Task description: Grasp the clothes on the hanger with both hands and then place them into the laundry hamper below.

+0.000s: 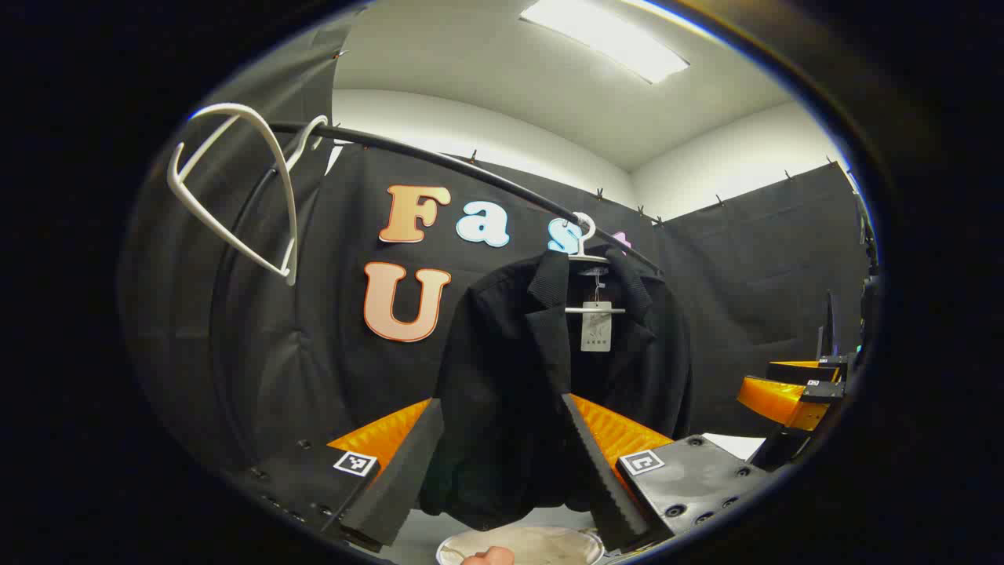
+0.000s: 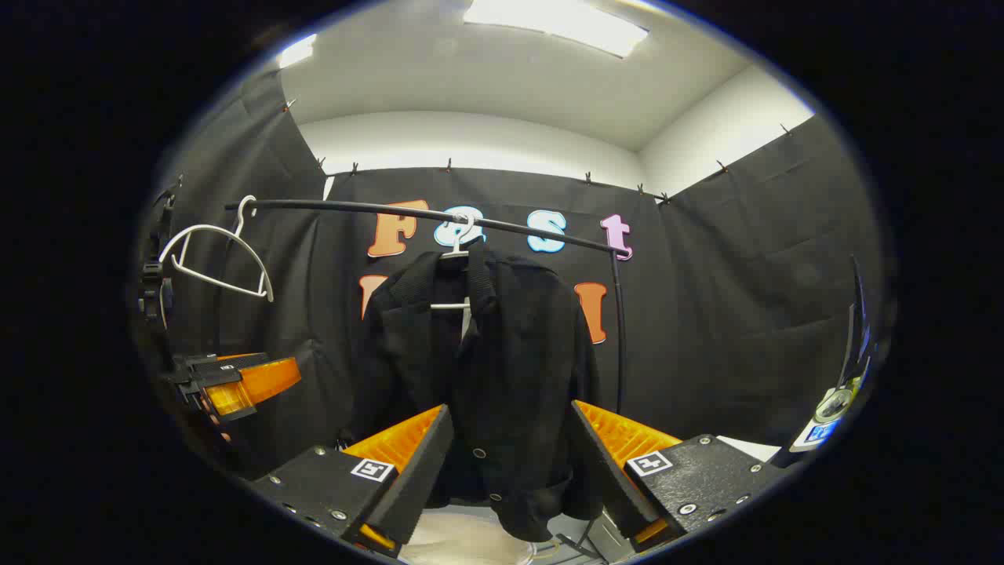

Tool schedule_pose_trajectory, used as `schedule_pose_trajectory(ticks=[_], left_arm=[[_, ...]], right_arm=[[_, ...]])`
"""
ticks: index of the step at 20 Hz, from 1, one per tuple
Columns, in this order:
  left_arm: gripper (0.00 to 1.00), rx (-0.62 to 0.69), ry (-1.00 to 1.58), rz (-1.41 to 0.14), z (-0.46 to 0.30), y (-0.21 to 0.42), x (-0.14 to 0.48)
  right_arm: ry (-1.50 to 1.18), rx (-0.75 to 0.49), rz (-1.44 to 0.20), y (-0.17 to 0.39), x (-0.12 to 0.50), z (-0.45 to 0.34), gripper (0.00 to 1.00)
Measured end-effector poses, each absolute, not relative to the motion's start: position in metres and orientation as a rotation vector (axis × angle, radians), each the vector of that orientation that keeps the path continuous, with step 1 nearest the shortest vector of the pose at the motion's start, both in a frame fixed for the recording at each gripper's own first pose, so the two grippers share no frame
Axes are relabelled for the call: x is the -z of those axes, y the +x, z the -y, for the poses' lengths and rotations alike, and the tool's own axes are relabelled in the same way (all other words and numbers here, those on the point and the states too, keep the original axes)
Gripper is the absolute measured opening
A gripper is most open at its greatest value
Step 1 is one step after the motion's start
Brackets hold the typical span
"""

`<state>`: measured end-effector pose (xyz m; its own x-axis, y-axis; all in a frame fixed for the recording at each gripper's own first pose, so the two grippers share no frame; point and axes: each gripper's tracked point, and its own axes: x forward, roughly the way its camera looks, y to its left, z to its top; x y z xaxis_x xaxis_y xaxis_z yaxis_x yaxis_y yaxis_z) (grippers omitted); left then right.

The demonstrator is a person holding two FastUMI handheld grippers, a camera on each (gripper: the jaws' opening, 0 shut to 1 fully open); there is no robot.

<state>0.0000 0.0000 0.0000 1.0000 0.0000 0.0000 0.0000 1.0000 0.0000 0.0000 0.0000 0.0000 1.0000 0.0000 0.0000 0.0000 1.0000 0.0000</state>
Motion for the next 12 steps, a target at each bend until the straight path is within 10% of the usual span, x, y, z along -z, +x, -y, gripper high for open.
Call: schedule_pose_trajectory(ticks=[12], left_arm=[[0.96, -0.003, 0.009, -0.008, 0.001, -0.007, 0.004]], right_arm=[[0.008, -0.005, -0.023, 0.004, 0.017, -0.011, 0.92]])
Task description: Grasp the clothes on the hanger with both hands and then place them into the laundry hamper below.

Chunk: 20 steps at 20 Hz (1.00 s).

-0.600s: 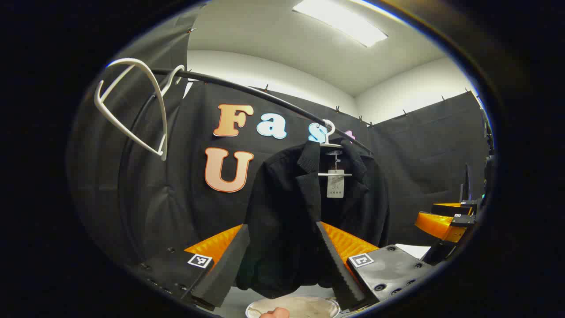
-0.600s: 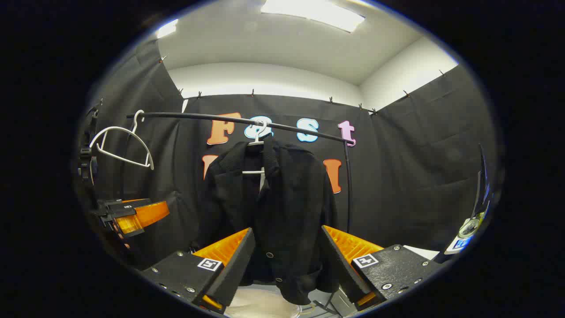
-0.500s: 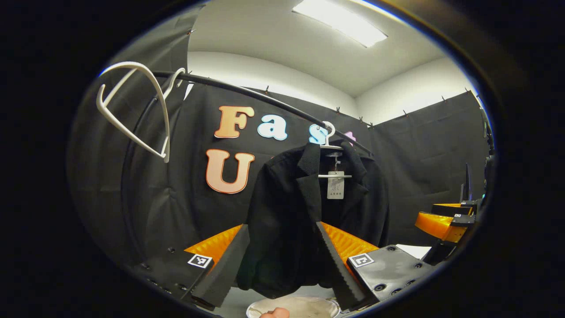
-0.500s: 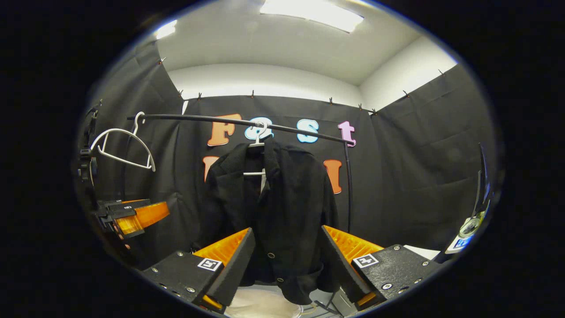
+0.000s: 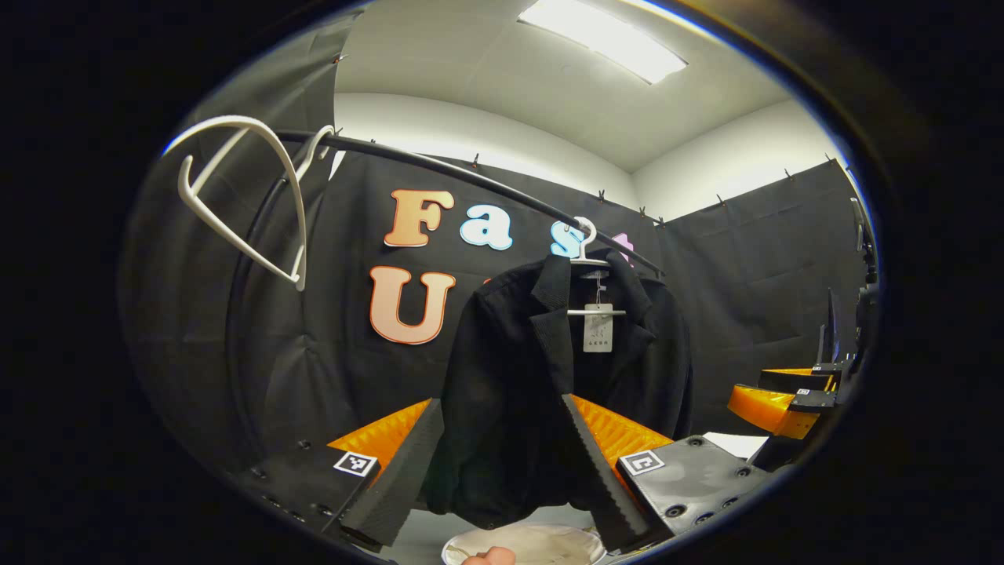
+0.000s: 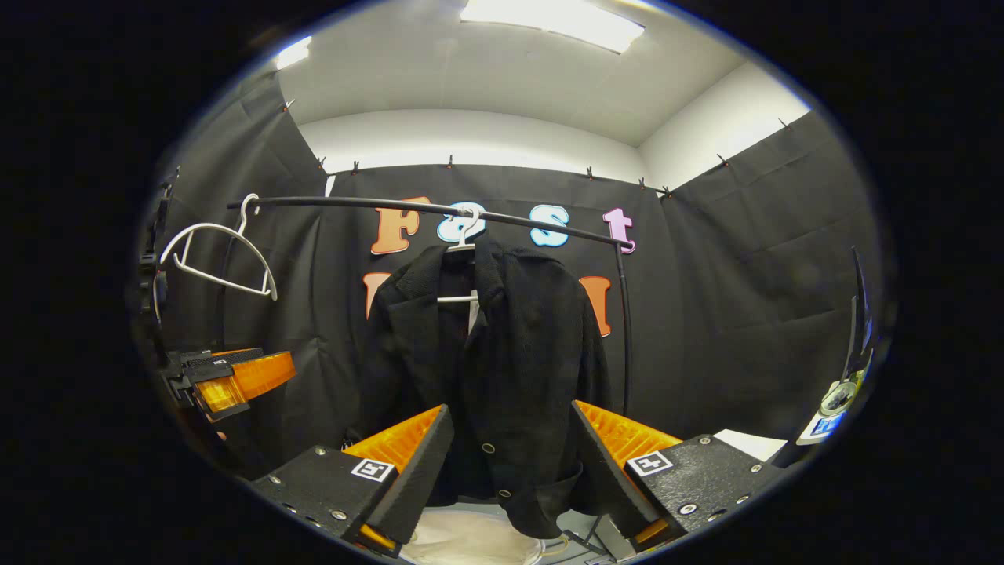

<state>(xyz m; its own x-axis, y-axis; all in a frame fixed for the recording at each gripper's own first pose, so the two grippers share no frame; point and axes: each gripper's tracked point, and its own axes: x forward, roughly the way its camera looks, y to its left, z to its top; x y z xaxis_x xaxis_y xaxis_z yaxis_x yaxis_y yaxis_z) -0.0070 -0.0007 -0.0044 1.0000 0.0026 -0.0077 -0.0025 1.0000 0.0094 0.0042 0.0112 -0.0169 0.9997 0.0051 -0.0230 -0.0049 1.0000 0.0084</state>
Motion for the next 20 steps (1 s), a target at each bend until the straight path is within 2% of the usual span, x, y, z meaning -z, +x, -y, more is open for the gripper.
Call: schedule_pose_trajectory(ticks=[7, 8, 10, 11, 12, 17, 18, 20], left_arm=[[0.96, 0.013, 0.004, -0.030, -0.004, 0.016, 0.033], [0.93, 0.012, -0.001, -0.032, -0.007, 0.021, 0.037], [0.96, 0.000, -0.014, -0.032, -0.013, 0.031, 0.043], [0.93, -0.010, -0.016, -0.034, -0.016, 0.036, 0.045], [0.96, -0.020, -0.016, -0.035, -0.019, 0.040, 0.048], [0.96, -0.051, 0.005, -0.016, -0.027, 0.046, 0.047], [1.00, -0.040, 0.007, -0.019, -0.024, 0.046, 0.048], [0.93, -0.023, 0.018, -0.015, -0.020, 0.050, 0.052]], right_arm=[[-0.004, -0.007, -0.044, 0.045, 0.045, -0.014, 0.93], [-0.007, -0.015, -0.041, 0.055, 0.050, -0.018, 0.92], [-0.009, -0.017, -0.054, 0.076, 0.063, -0.022, 0.92], [-0.007, -0.010, -0.063, 0.087, 0.068, -0.022, 0.92], [-0.001, 0.002, -0.072, 0.098, 0.072, -0.022, 0.92], [0.004, 0.039, -0.083, 0.155, 0.080, -0.037, 0.92], [-0.009, 0.040, -0.079, 0.167, 0.081, -0.043, 0.92], [-0.025, 0.039, -0.087, 0.192, 0.089, -0.052, 0.92]])
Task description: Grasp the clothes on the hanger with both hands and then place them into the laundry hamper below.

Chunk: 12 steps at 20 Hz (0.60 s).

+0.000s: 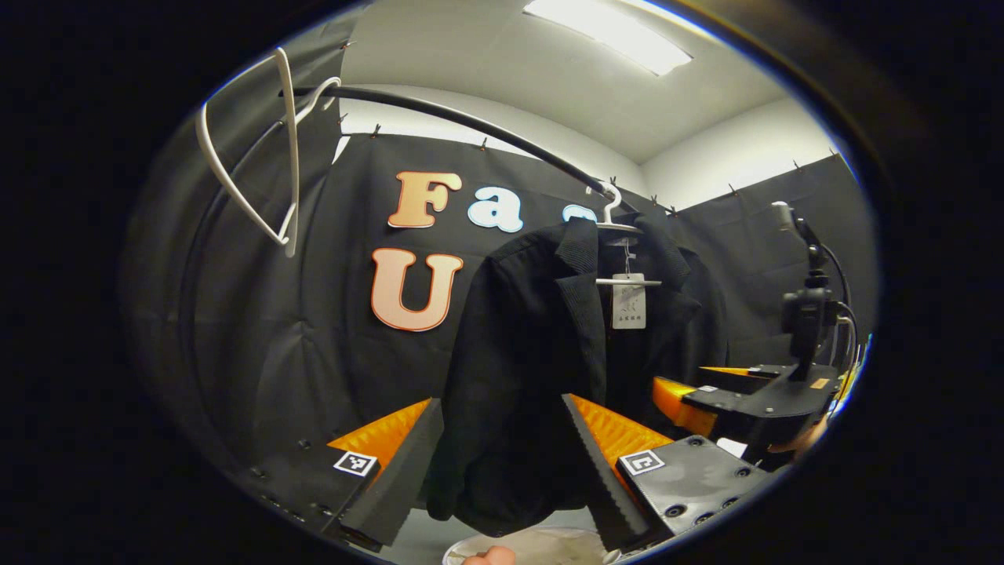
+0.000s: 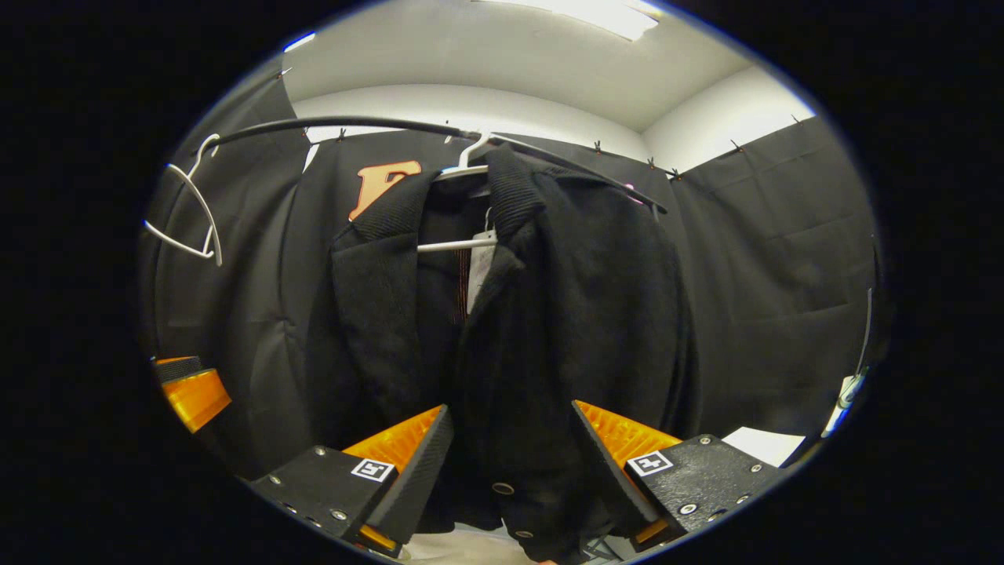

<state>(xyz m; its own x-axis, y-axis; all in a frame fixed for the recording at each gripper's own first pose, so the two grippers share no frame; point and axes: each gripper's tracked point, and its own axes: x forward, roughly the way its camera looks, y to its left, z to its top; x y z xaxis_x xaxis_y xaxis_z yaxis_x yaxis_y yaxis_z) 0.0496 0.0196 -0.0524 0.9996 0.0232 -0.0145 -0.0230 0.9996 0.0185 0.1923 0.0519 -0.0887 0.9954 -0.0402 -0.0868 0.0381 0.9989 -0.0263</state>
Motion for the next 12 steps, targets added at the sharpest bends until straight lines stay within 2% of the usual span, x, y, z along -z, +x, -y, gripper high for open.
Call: schedule_pose_trajectory(ticks=[1, 2, 3, 4, 7, 10, 12], left_arm=[[0.96, -0.025, 0.029, -0.004, -0.021, 0.051, 0.051], [0.93, -0.032, 0.041, 0.009, -0.023, 0.052, 0.049], [1.00, -0.040, 0.049, 0.018, -0.023, 0.054, 0.048], [0.97, -0.043, 0.049, 0.013, -0.022, 0.054, 0.049], [0.96, -0.033, 0.013, -0.010, -0.016, 0.047, 0.054], [0.96, -0.025, -0.022, -0.019, -0.013, 0.038, 0.055], [0.93, 0.027, -0.035, -0.010, -0.003, 0.033, 0.055]], right_arm=[[-0.024, 0.044, -0.099, 0.204, 0.094, -0.053, 0.92], [-0.024, 0.062, -0.107, 0.216, 0.098, -0.051, 0.93], [-0.029, 0.094, -0.118, 0.229, 0.104, -0.044, 0.92], [-0.040, 0.131, -0.135, 0.237, 0.110, -0.033, 0.92], [-0.052, 0.249, -0.148, 0.247, 0.117, 0.007, 0.92], [-0.085, 0.269, -0.151, 0.247, 0.117, 0.027, 0.93], [-0.100, 0.249, -0.143, 0.243, 0.115, 0.033, 0.66]])
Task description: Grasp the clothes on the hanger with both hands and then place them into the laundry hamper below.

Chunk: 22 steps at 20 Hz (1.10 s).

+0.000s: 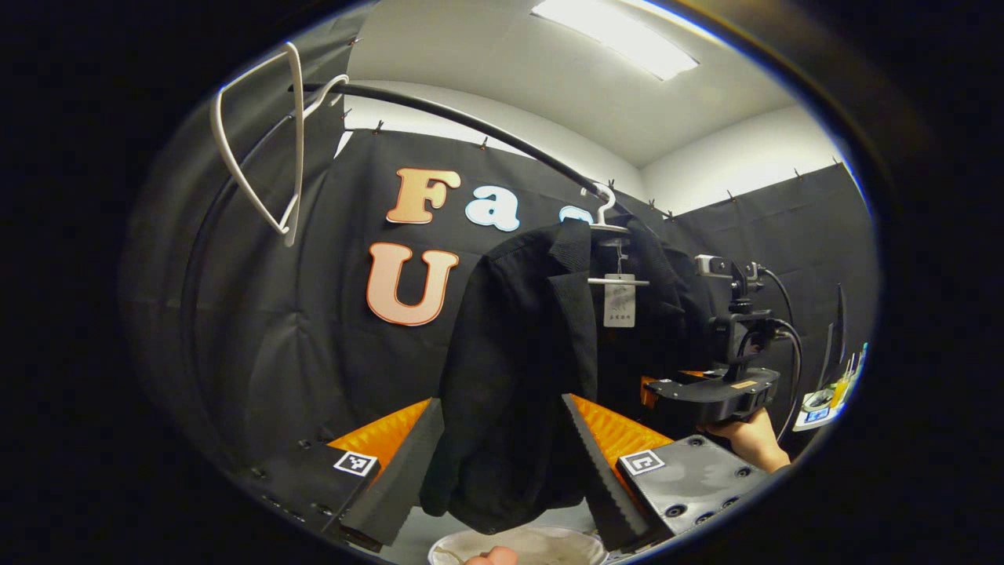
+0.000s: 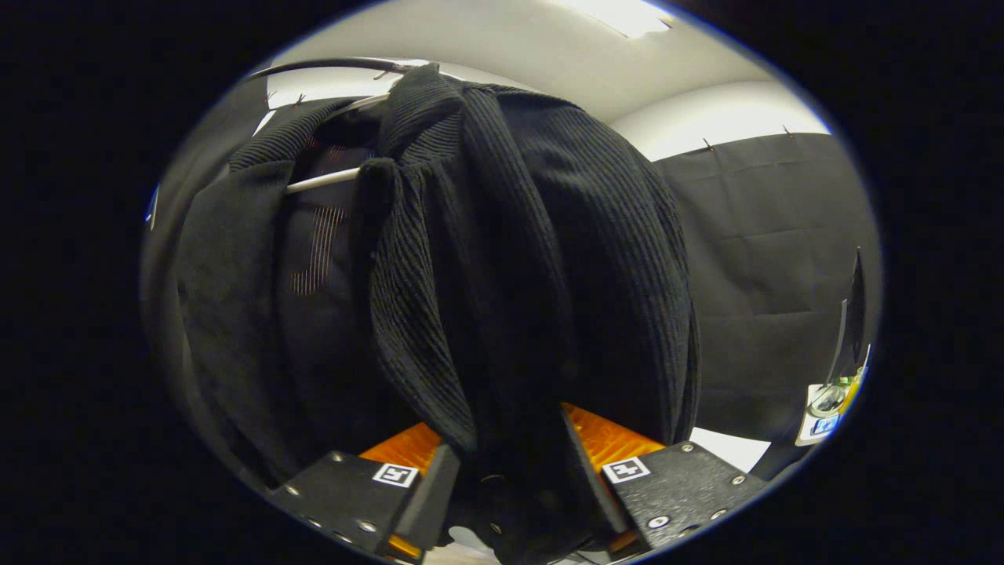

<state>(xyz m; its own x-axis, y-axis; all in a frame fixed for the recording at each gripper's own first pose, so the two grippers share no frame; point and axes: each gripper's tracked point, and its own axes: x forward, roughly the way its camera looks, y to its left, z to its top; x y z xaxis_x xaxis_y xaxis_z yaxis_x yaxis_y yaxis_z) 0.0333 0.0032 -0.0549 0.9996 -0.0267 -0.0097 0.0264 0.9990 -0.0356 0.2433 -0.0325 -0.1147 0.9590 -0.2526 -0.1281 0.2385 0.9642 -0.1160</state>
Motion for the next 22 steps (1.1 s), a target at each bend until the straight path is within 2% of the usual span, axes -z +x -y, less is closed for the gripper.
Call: schedule_pose_trajectory(ticks=[4, 5, 6, 8, 9, 10, 11, 12, 13, 14, 15, 16, 17, 18, 22], left_arm=[[0.96, 0.106, -0.034, 0.030, 0.027, 0.047, 0.053], [0.93, 0.107, -0.032, 0.035, 0.035, 0.058, 0.056], [0.96, 0.105, -0.030, 0.035, 0.045, 0.072, 0.061], [0.93, 0.107, -0.034, 0.015, 0.067, 0.105, 0.079], [0.96, 0.104, -0.033, 0.008, 0.077, 0.123, 0.087], [0.93, 0.091, -0.032, 0.012, 0.083, 0.140, 0.091], [0.97, 0.065, -0.035, 0.018, 0.086, 0.155, 0.096], [0.93, 0.037, -0.038, 0.029, 0.086, 0.169, 0.100], [0.97, 0.006, -0.040, 0.038, 0.084, 0.182, 0.102], [0.92, -0.016, -0.039, 0.050, 0.080, 0.196, 0.104], [0.96, -0.042, -0.037, 0.056, 0.074, 0.206, 0.106], [0.93, -0.073, -0.034, 0.058, 0.064, 0.214, 0.108], [1.00, -0.095, -0.038, 0.066, 0.054, 0.222, 0.107], [0.96, -0.093, -0.056, 0.068, 0.048, 0.229, 0.107], [0.38, -0.098, -0.147, 0.082, 0.006, 0.222, 0.097]], right_arm=[[-0.107, 0.218, -0.104, 0.225, 0.096, 0.041, 0.12], [-0.112, 0.200, -0.094, 0.219, 0.093, 0.043, 0.07], [-0.124, 0.182, -0.077, 0.214, 0.085, 0.042, 0.05], [-0.168, 0.151, -0.026, 0.199, 0.064, 0.038, 0.02], [-0.190, 0.139, -0.004, 0.193, 0.055, 0.036, 0.01], [-0.206, 0.126, 0.012, 0.185, 0.049, 0.034, 0.01], [-0.219, 0.111, 0.025, 0.176, 0.044, 0.036, 0.01], [-0.233, 0.101, 0.038, 0.171, 0.038, 0.035, 0.08], [-0.248, 0.094, 0.048, 0.167, 0.033, 0.033, 0.01], [-0.259, 0.082, 0.057, 0.165, 0.029, 0.031, 0.01], [-0.265, 0.073, 0.067, 0.165, 0.025, 0.025, 0.01], [-0.269, 0.069, 0.068, 0.163, 0.025, 0.022, 0.01], [-0.271, 0.066, 0.065, 0.162, 0.025, 0.022, 0.01], [-0.272, 0.067, 0.063, 0.161, 0.023, 0.022, 0.01], [-0.272, 0.074, 0.071, 0.164, 0.016, 0.023, 0.01]])
